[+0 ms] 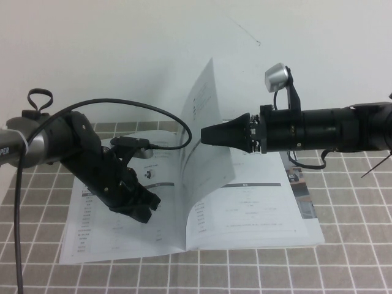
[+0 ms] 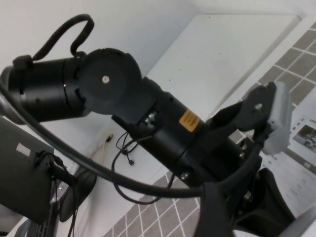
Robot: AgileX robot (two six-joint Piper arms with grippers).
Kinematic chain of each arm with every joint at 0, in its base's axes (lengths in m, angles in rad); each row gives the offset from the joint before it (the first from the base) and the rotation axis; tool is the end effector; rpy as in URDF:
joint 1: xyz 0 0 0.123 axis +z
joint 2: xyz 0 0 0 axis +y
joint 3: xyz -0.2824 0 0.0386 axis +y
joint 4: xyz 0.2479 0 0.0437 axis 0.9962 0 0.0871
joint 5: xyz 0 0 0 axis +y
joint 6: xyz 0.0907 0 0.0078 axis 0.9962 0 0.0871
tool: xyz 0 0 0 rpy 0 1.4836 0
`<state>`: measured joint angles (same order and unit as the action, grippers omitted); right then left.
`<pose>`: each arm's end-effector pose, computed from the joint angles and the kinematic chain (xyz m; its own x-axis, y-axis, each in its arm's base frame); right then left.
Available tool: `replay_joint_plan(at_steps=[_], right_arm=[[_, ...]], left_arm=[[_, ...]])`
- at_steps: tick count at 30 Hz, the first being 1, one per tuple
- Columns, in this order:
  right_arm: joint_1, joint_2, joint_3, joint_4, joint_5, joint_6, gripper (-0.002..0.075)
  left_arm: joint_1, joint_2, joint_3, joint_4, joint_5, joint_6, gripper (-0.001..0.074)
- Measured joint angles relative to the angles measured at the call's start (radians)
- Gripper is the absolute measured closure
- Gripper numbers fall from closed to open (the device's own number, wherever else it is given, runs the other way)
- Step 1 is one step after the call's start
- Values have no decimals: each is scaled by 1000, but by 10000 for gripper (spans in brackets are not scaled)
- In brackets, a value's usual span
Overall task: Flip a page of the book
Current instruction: Open the closed book
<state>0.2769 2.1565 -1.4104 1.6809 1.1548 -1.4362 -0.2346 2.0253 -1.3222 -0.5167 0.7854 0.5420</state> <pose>0.3954 0.1985 0.1856 -0.7144 -0.0338 -0.6989 -0.6897 0.2024 0.6952 0.3779 -0.1231 0.1499 -0.8853 0.3651 -0.2880 0.4450 0.8447 -0.2973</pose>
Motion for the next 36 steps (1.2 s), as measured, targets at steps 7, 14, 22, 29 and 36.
replay_joint_plan(at_steps=[7,14,22,29,36], right_arm=[[42,0,-96,-5,2,-6,286],[82,0,-200,-55,6,2,286],[85,0,-214,-108,11,12,286],[87,0,-215,-123,15,21,286],[89,0,-215,-142,19,21,286]], left_arm=[[0,0,0,-2,0,0,738],[0,0,-1,-3,0,2,738],[15,-40,-79,-9,55,8,738],[41,-101,-221,-4,183,10,738],[77,-131,-406,-4,347,-24,738]])
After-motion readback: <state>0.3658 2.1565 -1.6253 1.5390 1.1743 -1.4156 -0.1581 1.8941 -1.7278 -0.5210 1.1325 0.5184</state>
